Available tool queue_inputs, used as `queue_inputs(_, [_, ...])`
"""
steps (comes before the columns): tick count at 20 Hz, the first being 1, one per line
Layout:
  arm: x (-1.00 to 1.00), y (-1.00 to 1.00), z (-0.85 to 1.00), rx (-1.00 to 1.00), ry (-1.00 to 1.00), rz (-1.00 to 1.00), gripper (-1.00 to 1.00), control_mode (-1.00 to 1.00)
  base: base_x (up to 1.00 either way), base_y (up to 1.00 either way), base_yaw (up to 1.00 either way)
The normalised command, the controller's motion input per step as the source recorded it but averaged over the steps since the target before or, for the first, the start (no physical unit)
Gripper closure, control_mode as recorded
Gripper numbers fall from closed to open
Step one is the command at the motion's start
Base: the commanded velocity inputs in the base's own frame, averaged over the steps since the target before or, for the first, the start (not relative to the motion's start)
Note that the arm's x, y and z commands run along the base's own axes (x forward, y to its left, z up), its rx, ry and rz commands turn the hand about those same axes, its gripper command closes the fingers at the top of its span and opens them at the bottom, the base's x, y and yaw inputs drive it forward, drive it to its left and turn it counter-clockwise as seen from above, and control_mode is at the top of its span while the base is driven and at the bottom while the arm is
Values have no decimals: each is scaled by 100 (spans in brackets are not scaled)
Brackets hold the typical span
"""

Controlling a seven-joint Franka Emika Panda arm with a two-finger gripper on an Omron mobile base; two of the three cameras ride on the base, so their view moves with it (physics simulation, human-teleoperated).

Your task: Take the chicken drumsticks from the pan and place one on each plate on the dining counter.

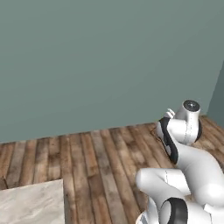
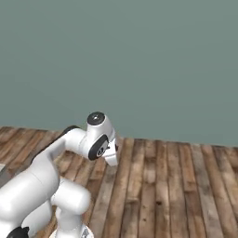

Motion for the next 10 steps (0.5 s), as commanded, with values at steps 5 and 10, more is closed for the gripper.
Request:
queue_inputs(5, [0, 0, 0, 0, 0, 0, 100, 100, 100, 6, 28])
queue_inputs(10, [0, 0, 0, 0, 0, 0, 100, 100, 98, 3, 42])
